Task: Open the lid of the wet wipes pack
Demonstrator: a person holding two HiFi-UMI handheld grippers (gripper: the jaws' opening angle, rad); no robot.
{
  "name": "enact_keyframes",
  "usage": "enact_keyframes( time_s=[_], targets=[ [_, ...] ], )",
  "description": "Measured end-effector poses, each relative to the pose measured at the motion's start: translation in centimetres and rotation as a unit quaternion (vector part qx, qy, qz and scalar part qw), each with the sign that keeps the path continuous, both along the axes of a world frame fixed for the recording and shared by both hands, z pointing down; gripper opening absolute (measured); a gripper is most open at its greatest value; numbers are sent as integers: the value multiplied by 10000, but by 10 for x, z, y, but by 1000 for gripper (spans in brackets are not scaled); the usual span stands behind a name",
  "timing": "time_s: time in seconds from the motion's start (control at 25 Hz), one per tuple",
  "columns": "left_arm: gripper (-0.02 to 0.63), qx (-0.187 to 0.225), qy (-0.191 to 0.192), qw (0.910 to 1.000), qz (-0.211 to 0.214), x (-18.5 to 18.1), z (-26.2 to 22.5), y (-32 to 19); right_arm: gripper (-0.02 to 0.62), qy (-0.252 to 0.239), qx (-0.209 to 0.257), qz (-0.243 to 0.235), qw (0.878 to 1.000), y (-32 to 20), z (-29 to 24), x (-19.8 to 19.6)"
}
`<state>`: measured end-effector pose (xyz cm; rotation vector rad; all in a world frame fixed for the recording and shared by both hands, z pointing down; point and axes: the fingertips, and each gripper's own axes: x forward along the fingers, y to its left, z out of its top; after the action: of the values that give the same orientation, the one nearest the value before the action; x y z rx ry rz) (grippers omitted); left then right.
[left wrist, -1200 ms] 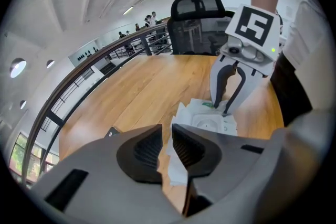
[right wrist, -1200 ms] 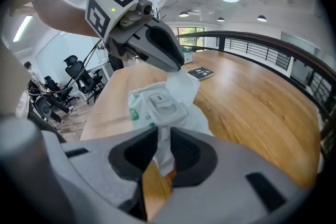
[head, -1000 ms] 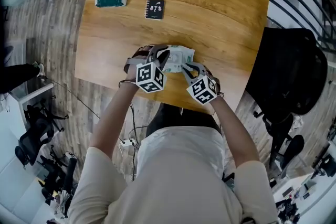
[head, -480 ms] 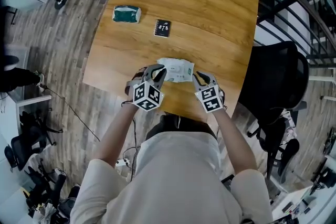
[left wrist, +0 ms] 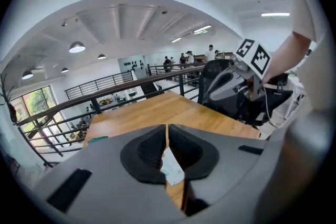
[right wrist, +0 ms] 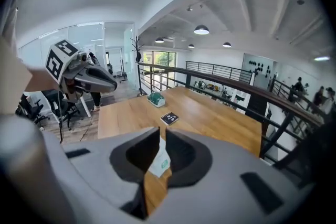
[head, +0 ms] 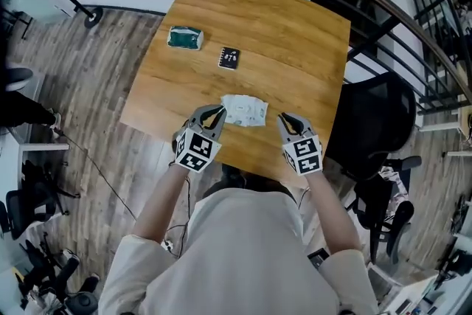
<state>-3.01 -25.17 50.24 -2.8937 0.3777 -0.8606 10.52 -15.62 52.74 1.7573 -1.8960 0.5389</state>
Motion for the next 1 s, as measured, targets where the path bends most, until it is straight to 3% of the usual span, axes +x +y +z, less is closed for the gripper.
enact_keyframes(
  time_s=[0.28,0.56,1.0],
  targets=[
    [-2,-68,455,9979,-452,-5,-38,16,20,-75,462,-79,9989,14,-45,11],
    [-6,-242,1048,9886,-1051,-22,-88,33,3,-192,932,-349,9948,24,-99,11],
    [-6,-288,1521,9783,-1376,-31,-123,58,3,-312,1474,-479,9874,45,-140,25]
  ],
)
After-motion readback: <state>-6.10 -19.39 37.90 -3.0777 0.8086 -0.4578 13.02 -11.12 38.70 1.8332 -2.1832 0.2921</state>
